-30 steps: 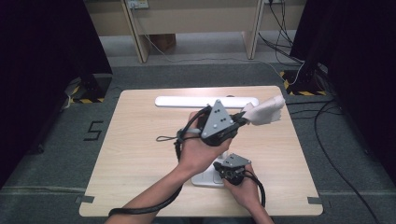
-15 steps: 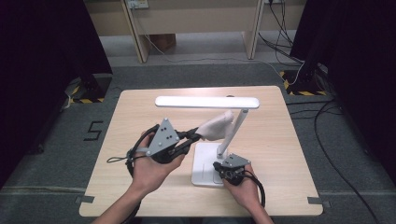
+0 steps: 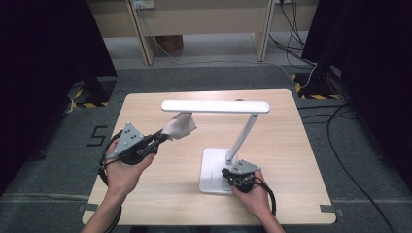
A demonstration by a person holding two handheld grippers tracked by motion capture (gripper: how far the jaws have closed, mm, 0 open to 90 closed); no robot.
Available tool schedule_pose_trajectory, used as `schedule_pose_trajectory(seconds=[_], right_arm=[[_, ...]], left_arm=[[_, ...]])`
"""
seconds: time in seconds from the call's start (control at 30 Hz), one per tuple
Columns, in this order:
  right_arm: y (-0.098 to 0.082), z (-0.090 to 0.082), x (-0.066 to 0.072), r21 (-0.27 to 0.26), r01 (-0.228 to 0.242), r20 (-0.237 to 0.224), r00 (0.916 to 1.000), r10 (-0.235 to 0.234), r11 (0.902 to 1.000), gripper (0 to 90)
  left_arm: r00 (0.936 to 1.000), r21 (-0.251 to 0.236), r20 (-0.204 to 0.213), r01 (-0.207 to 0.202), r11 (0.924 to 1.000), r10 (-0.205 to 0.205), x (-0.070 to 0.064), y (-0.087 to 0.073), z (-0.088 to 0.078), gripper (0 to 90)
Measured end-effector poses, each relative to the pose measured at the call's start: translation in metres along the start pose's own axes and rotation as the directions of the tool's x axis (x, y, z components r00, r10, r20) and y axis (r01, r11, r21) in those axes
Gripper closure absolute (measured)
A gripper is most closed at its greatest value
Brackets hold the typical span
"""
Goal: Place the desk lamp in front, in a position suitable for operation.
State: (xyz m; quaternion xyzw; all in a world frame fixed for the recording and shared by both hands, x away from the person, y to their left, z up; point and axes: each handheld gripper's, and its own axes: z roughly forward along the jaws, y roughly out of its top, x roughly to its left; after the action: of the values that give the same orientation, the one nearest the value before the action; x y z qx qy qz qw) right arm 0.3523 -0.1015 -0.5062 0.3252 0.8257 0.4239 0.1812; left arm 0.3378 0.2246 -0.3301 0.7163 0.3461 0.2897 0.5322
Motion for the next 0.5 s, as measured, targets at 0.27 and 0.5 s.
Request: schedule_pose_trajectory(seconds=[0.27, 0.5], right_arm=[[0.000, 0.000, 0.000, -0.003, 0.000, -0.004, 1.0000, 0.000, 1.0000, 87.5], [0.000, 0.000, 0.000, 0.001, -0.005, -0.002, 1.0000, 0.005, 1.0000, 87.5]], left_arm=[[0.9983, -0.037, -0.030, 0.049, 0.9981, -0.050, 0.011, 0.004, -0.004, 85.3], [0.9983, -0.061, -0.036, 0.044, 0.9971, -0.046, 0.012, 0.013, -0.009, 85.3]])
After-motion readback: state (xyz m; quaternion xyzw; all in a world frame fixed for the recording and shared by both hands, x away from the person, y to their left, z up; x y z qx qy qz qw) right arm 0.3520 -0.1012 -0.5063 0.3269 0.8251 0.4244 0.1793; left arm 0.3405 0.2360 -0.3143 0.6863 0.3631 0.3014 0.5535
